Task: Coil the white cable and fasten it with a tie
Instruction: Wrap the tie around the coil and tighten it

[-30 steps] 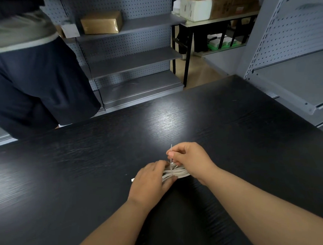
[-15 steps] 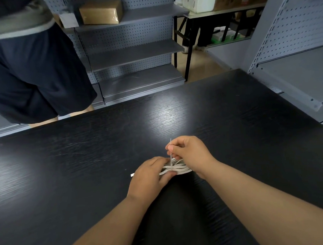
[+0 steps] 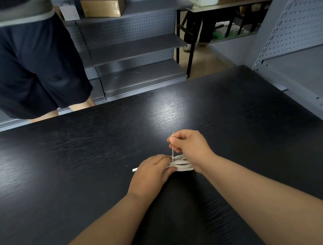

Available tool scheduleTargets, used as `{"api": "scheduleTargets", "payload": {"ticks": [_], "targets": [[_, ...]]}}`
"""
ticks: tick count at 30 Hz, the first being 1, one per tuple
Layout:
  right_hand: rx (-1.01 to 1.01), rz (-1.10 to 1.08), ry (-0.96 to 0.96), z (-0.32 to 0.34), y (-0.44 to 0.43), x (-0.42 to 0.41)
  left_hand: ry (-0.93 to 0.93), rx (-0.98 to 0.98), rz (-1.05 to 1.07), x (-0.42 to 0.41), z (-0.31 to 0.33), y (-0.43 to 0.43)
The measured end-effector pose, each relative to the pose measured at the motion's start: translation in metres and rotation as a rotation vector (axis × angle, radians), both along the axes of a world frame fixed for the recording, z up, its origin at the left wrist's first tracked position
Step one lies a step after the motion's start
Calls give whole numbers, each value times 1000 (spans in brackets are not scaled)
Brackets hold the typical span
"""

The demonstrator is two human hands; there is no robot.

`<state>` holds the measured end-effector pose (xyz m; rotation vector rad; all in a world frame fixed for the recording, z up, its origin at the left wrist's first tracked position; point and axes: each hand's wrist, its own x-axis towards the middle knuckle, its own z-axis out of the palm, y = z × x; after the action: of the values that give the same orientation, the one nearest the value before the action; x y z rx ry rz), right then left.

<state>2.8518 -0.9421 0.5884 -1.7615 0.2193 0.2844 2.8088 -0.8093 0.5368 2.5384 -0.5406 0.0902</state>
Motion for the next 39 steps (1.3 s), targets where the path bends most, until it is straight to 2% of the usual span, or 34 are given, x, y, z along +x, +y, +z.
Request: {"api": "scheduleTargets", "payload": {"ticks": [4,9,27,39], "targets": [[-18,60,-7,4,-2,-1,81,22,39,-1,3,-1],[-51,84,-23,4,-4,-3,90,-26,50,-2,2,2],[-121,89,-102,2,-6,-6,194,-353,215,8,-3,-4],[-62,-30,-102,-5,-3,-7,98,-197,125,5,0,-2]]}}
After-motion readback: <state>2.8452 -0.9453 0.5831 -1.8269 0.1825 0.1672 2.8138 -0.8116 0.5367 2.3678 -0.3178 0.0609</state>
